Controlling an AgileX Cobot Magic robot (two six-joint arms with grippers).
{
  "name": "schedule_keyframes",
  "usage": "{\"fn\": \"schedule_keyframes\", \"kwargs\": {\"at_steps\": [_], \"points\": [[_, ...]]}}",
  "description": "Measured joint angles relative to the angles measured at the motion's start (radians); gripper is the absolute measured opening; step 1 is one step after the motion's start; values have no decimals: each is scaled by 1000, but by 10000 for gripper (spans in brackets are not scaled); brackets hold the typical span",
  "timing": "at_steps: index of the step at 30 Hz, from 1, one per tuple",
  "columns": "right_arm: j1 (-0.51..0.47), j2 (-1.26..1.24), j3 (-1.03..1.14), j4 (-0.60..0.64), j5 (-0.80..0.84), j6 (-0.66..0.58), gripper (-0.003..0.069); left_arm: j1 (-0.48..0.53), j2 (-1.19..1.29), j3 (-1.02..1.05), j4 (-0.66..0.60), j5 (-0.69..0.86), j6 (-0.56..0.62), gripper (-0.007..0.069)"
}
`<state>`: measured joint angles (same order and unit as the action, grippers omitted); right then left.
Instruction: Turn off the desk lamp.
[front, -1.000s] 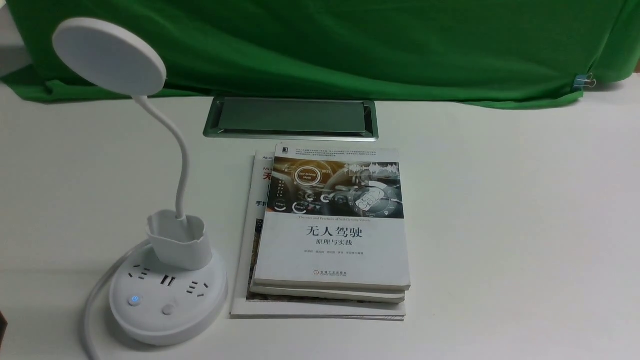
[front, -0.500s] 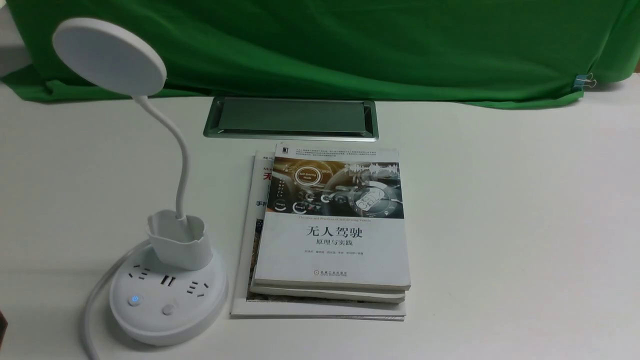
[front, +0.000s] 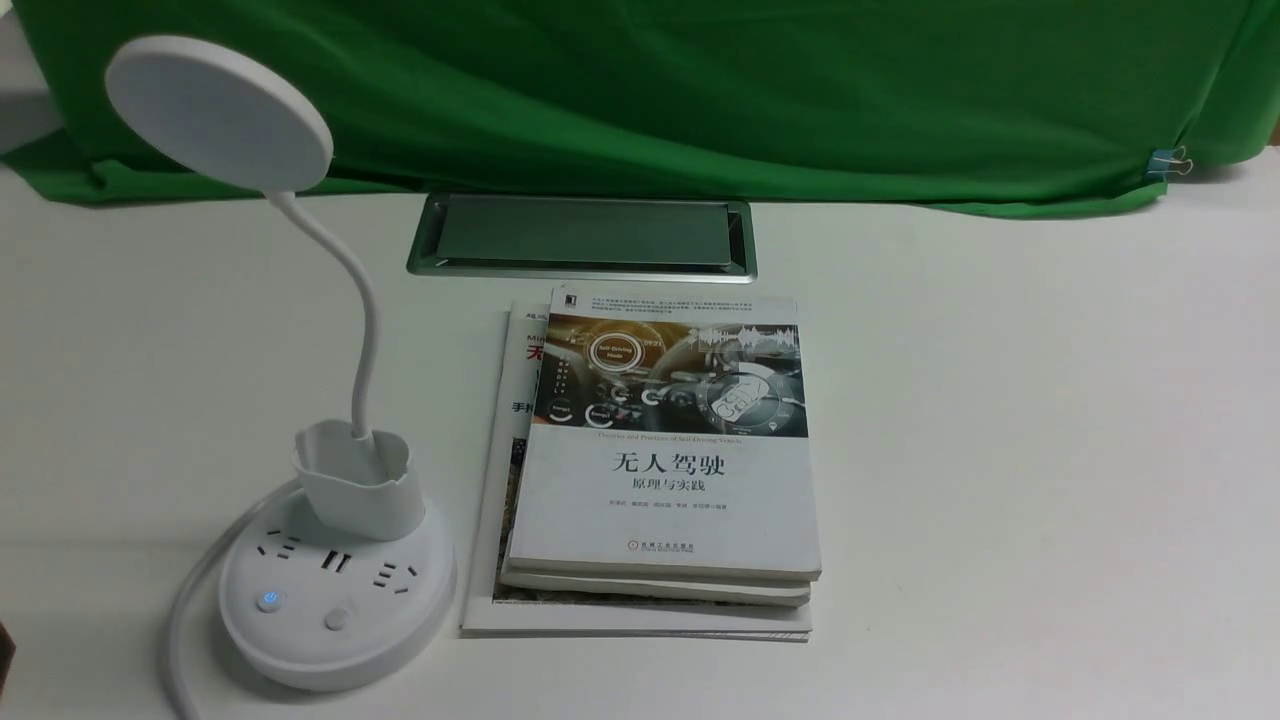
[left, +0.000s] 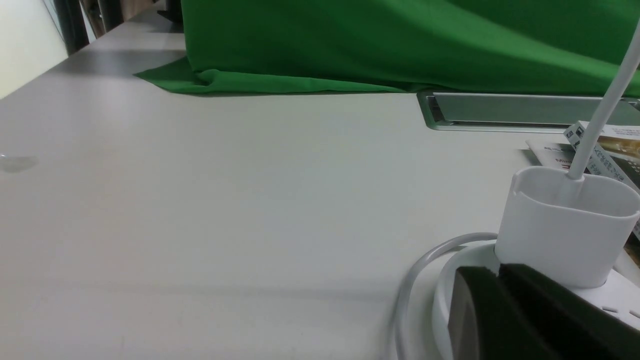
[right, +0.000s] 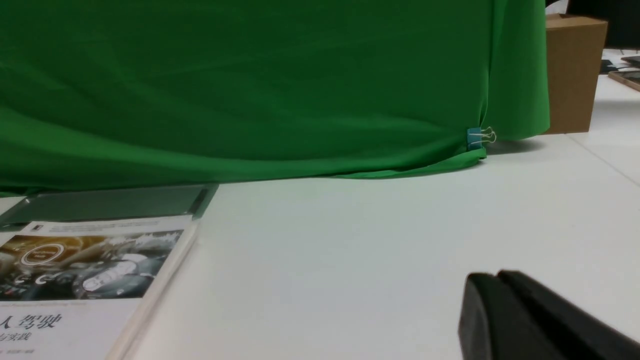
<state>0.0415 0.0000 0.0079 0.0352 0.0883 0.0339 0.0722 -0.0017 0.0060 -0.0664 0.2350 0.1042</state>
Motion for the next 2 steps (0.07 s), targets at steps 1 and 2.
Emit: {"fn": "schedule_keyframes", "kwargs": {"at_steps": [1,2], "points": [[0,0,0,0,0,0,36,0,0,0,0,0,0,20],[0,0,0,0,0,0,36,0,0,0,0,0,1,20]]}}
